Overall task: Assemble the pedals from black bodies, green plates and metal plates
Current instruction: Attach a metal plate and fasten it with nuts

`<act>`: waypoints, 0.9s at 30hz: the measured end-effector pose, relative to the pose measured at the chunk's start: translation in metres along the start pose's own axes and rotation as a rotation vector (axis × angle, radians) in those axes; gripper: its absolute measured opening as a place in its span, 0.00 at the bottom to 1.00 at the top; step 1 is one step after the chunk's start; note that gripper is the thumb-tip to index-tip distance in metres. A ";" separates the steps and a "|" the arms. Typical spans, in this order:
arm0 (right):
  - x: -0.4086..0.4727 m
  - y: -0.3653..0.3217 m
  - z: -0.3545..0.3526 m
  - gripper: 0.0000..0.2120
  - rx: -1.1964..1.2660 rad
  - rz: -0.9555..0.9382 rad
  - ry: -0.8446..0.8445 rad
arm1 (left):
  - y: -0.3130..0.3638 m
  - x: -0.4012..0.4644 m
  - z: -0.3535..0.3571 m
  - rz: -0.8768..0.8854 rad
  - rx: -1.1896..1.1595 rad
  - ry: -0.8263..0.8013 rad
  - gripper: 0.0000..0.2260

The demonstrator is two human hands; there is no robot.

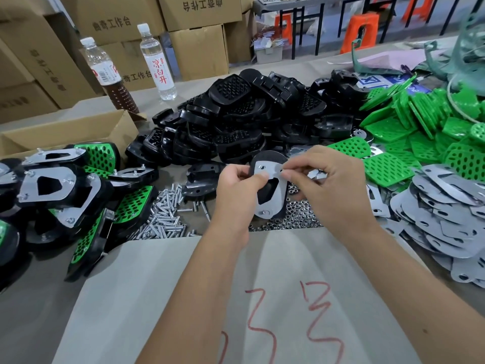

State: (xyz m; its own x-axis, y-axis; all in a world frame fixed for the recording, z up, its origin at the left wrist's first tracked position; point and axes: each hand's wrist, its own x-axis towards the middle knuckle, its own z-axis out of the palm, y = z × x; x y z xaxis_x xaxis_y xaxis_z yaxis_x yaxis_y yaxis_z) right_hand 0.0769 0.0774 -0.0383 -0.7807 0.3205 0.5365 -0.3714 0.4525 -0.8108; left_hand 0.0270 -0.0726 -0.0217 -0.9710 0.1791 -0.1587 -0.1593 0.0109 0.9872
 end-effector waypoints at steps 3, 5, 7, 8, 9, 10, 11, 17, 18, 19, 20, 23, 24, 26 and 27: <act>0.001 0.002 0.001 0.05 -0.099 -0.077 -0.020 | -0.002 -0.002 0.004 0.034 -0.006 0.033 0.06; 0.003 0.004 0.002 0.05 -0.160 -0.126 -0.029 | -0.003 -0.002 0.005 0.048 -0.003 0.041 0.06; 0.003 0.006 0.002 0.06 -0.181 -0.145 -0.038 | -0.004 -0.002 0.006 0.061 0.002 0.055 0.06; 0.003 0.006 0.002 0.06 -0.177 -0.145 -0.043 | -0.004 -0.003 0.007 0.066 0.009 0.062 0.06; 0.003 0.006 0.002 0.07 -0.166 -0.142 -0.047 | -0.004 -0.003 0.007 0.069 0.015 0.065 0.06; 0.003 0.007 0.002 0.07 -0.147 -0.135 -0.049 | -0.004 -0.003 0.008 0.067 0.020 0.067 0.06; 0.002 0.007 0.002 0.08 -0.116 -0.121 -0.047 | -0.004 -0.004 0.008 0.059 0.022 0.067 0.06; 0.001 0.004 0.000 0.04 0.007 -0.019 0.017 | -0.001 -0.007 0.007 -0.015 0.020 0.004 0.08; 0.002 0.003 -0.001 0.04 0.011 -0.008 0.029 | 0.000 -0.008 0.007 -0.020 0.023 -0.006 0.07; 0.002 0.004 -0.001 0.05 0.011 -0.001 0.041 | 0.000 -0.008 0.008 -0.024 0.027 -0.018 0.07; 0.002 0.004 -0.002 0.05 0.008 0.008 0.046 | 0.000 -0.009 0.008 -0.030 0.028 -0.031 0.07; 0.002 0.006 -0.003 0.06 0.026 0.032 0.047 | 0.001 -0.009 0.008 -0.027 0.013 -0.053 0.08; 0.002 0.005 -0.003 0.06 0.041 0.034 0.044 | 0.001 -0.009 0.008 -0.014 0.009 -0.056 0.07; 0.002 0.003 -0.002 0.07 0.058 0.021 0.020 | 0.001 -0.009 0.008 0.007 0.007 -0.056 0.06; 0.002 0.004 -0.002 0.06 0.062 0.015 0.006 | 0.000 -0.009 0.008 0.013 0.009 -0.050 0.06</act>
State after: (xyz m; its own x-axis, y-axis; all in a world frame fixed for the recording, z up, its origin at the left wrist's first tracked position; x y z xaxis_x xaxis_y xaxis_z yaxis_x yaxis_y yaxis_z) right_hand 0.0746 0.0813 -0.0395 -0.7836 0.3320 0.5251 -0.3899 0.3952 -0.8317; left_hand 0.0368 -0.0660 -0.0198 -0.9627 0.2284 -0.1447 -0.1448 0.0165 0.9893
